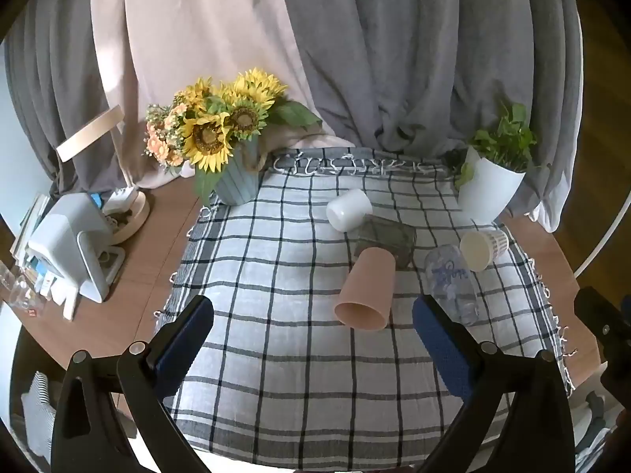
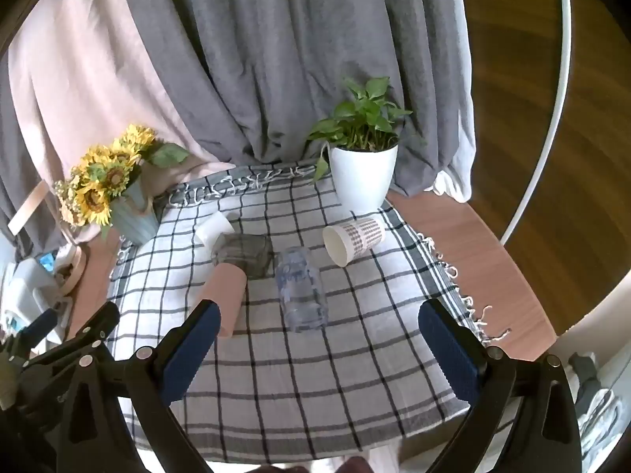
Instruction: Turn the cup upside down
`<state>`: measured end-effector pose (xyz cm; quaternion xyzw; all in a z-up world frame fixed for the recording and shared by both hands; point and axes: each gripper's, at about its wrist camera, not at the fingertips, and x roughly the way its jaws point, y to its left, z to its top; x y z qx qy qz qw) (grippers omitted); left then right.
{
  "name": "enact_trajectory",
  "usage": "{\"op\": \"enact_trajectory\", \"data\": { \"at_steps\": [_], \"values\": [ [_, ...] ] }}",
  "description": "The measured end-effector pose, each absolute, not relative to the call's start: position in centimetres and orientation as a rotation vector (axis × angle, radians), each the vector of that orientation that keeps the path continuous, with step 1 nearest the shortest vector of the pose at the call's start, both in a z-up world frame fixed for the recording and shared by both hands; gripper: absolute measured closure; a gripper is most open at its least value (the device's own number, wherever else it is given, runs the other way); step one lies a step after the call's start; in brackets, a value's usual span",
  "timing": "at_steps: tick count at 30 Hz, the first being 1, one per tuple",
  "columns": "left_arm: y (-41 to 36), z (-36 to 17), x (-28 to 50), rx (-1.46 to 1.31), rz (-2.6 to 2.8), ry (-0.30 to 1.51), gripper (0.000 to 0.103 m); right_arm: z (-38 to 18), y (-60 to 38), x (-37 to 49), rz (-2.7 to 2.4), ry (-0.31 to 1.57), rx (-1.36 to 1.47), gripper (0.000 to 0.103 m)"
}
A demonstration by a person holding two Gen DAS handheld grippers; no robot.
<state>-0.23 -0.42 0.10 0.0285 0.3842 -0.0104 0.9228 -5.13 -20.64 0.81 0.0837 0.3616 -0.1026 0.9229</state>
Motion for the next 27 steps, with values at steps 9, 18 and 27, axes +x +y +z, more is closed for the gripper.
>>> {"op": "enact_trajectory", "data": {
  "at_steps": [9, 18, 27],
  "values": [
    [0.2, -0.4, -0.8, 0.027, 0.012, 0.807, 0.000, 1.1, -19.8, -5.3, -0.210, 0.757, 0.167, 0.002],
    [0.7, -0.4, -0.9, 0.027, 0.023, 0.802, 0.000, 1.2, -19.9, -5.4, -0.203, 0.761, 0.170, 0.002],
    [0.6, -0.2, -0.6, 0.027, 0.027, 0.803, 0.000, 0.9, -19.8, -5.0, -0.196, 0.761, 0.167, 0.002]
  ]
}}
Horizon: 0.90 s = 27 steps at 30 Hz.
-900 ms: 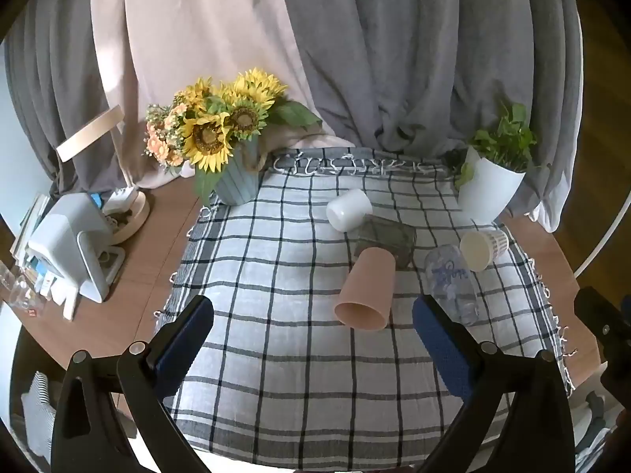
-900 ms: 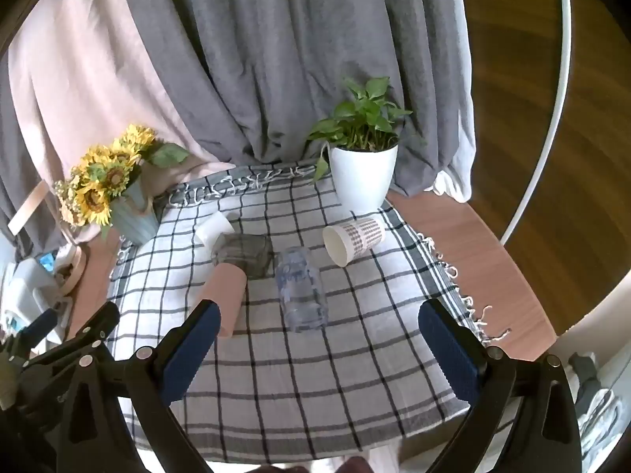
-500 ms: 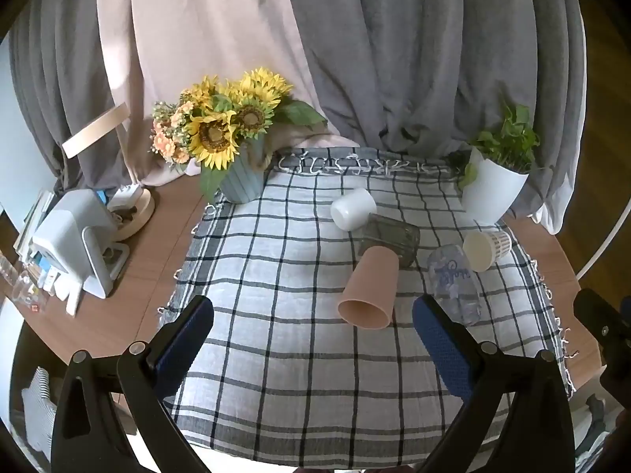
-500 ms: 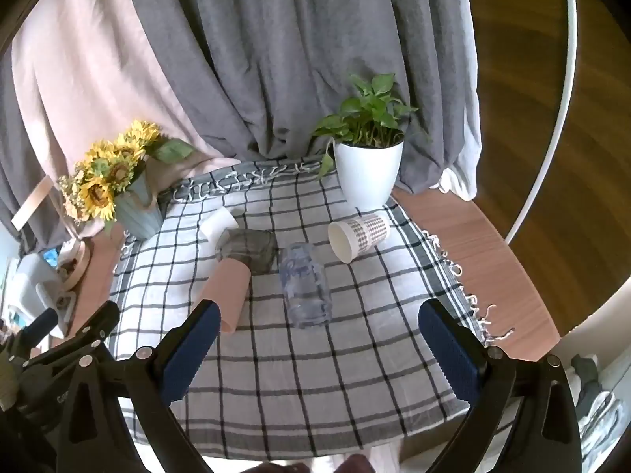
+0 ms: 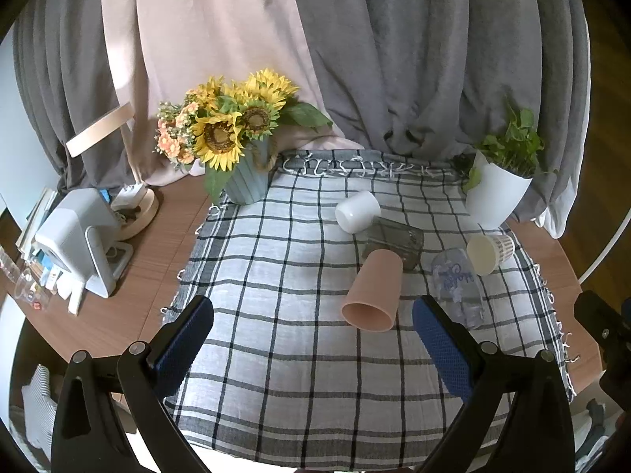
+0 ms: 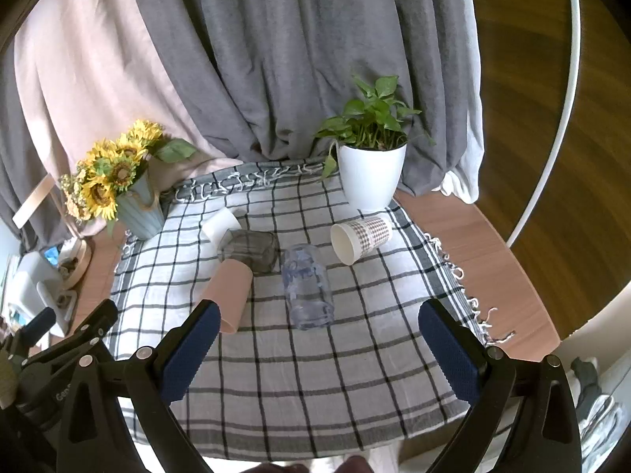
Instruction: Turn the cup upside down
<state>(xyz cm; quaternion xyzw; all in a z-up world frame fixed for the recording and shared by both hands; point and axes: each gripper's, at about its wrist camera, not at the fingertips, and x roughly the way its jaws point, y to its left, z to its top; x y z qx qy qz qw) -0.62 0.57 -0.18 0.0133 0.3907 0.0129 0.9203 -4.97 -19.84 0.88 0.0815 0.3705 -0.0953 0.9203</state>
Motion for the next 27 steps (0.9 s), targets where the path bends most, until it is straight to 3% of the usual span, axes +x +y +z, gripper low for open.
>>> {"op": "enact_trajectory", "data": {
  "at_steps": [27],
  "values": [
    [0.74, -0.50, -0.09, 0.028, 0.030, 0.814, 0.000, 0.78, -19.76, -4.59, -0.199, 0.758, 0.161, 0.002]
  ]
}}
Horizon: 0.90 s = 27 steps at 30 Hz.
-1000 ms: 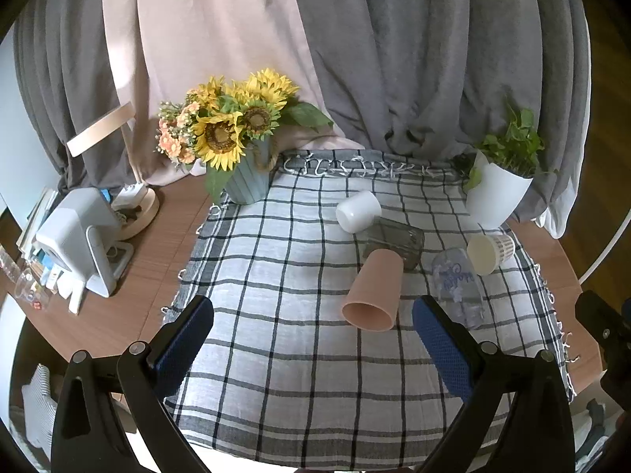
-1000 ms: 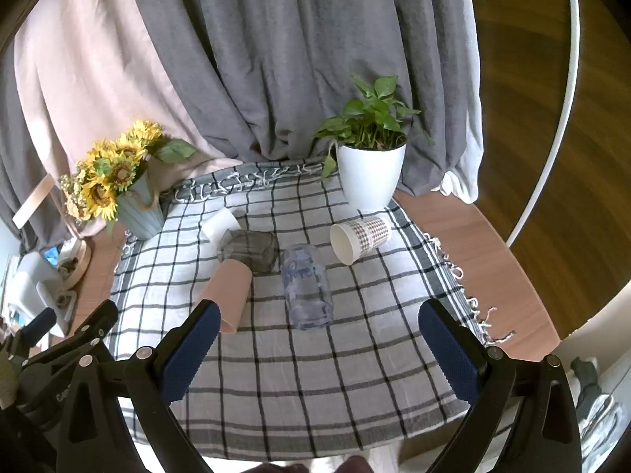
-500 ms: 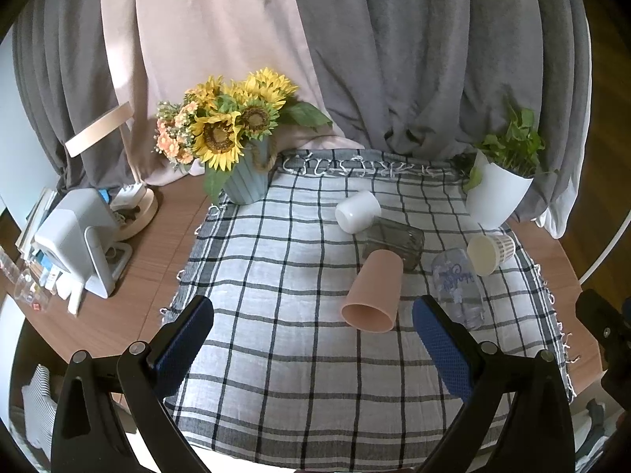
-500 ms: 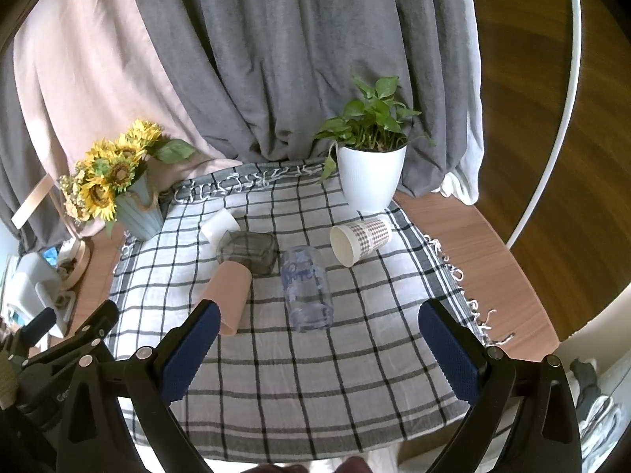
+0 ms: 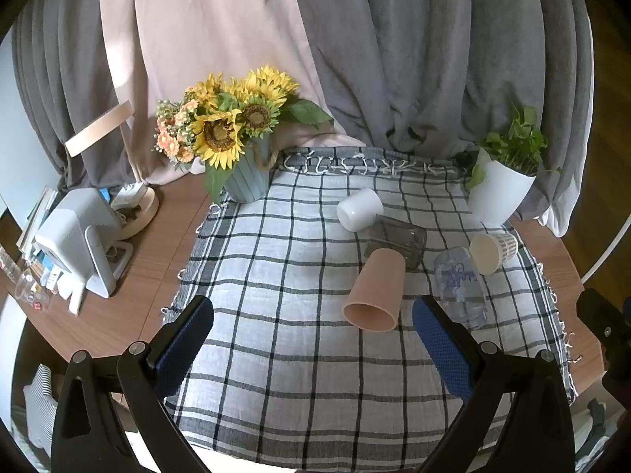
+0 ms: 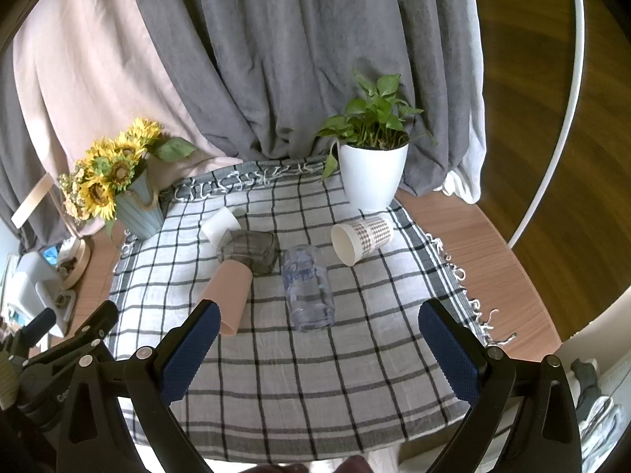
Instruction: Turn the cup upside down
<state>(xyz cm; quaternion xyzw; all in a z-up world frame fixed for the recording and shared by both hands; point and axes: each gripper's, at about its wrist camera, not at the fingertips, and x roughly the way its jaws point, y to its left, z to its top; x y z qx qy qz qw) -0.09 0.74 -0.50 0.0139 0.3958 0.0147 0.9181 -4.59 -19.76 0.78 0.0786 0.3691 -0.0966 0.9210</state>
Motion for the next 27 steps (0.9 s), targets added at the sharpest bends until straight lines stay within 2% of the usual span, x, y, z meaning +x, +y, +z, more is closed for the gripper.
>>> {"op": "enact_trajectory", "data": {
  "at_steps": [27],
  "values": [
    [1.05, -0.57, 0.18, 0.029, 0.039, 0.815, 0.000, 0.68, -19.65, -4.29, -0.196, 0.762, 0.159, 0.002]
  ]
}}
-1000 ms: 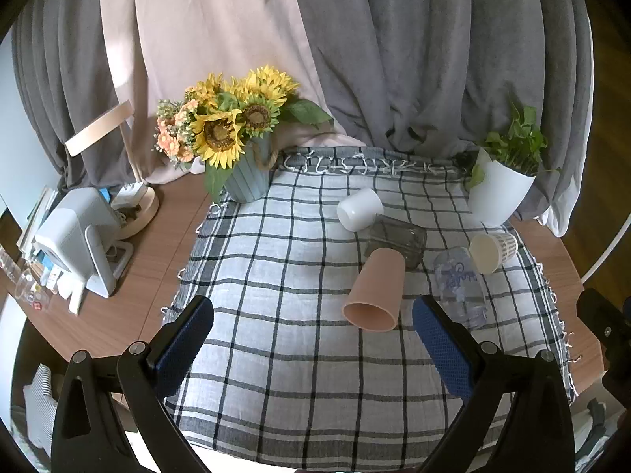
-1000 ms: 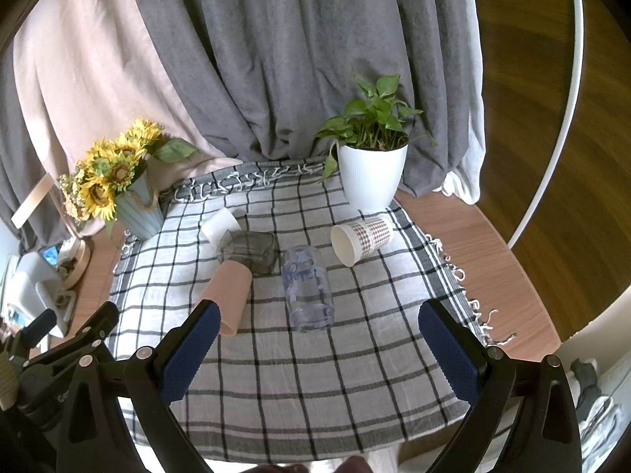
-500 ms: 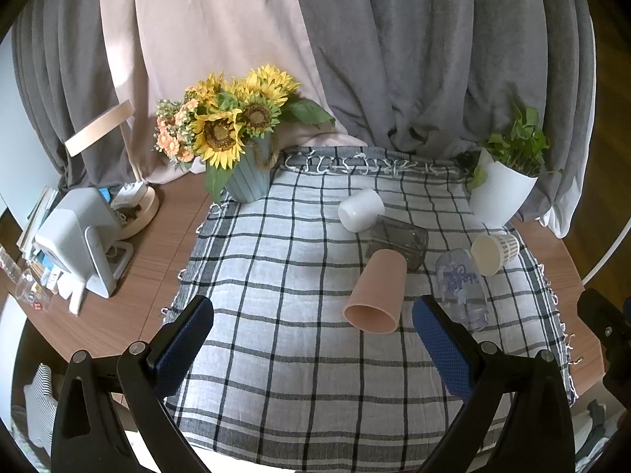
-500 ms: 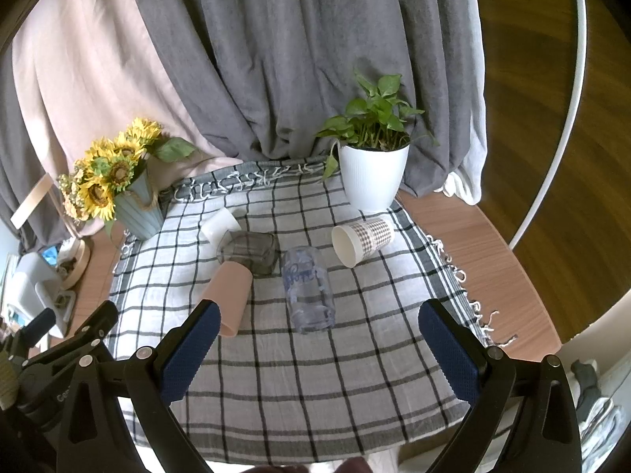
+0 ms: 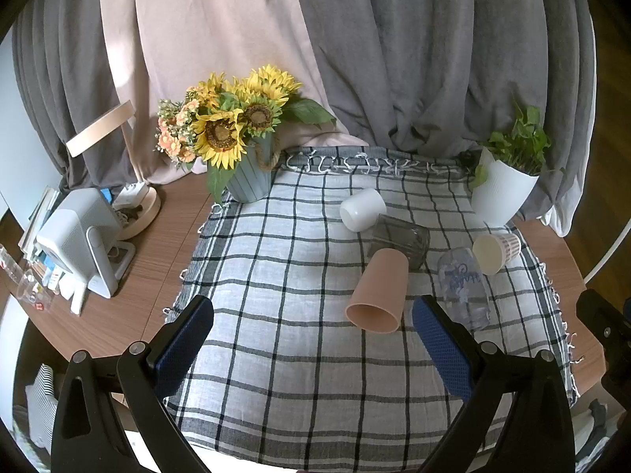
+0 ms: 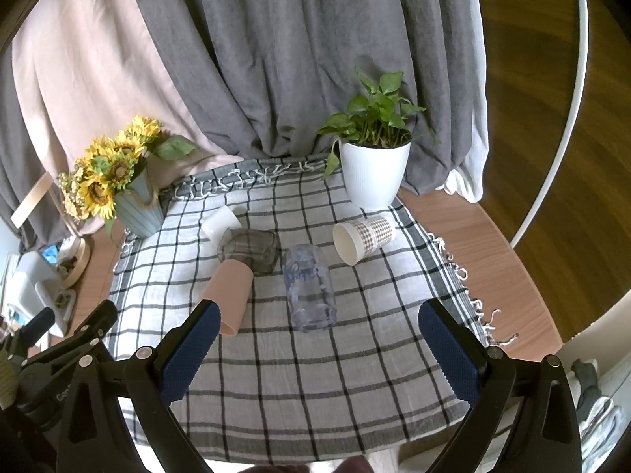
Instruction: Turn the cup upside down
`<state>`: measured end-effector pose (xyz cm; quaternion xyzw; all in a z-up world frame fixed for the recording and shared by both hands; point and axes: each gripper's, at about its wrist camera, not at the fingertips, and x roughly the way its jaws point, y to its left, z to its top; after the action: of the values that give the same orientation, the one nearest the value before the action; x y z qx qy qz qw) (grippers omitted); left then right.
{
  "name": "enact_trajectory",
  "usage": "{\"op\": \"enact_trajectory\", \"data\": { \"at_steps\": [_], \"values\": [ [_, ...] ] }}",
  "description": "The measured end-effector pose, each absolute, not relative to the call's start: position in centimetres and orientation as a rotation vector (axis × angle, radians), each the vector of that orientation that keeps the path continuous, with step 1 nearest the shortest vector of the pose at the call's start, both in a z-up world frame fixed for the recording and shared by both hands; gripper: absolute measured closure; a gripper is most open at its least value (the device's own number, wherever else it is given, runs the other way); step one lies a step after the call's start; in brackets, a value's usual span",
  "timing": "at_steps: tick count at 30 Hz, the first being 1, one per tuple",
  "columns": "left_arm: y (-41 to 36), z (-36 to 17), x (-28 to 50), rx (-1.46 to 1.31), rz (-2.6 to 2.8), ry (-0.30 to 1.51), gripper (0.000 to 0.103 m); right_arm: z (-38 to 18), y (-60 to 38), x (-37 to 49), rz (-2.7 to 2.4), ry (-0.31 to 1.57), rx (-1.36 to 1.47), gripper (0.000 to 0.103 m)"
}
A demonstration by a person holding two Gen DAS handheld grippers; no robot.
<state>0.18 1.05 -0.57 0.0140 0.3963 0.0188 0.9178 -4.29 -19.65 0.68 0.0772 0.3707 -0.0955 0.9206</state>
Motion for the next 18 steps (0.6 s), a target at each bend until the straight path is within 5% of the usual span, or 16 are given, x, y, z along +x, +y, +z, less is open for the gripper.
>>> {"op": "enact_trajectory", "data": {
  "at_steps": [18],
  "values": [
    [-2.0, -1.3, 1.5, 0.128, -0.077, 0.845, 0.000, -0.9, -20.4, -4.0, -0.210, 0.800, 0.195, 0.002]
  ]
}}
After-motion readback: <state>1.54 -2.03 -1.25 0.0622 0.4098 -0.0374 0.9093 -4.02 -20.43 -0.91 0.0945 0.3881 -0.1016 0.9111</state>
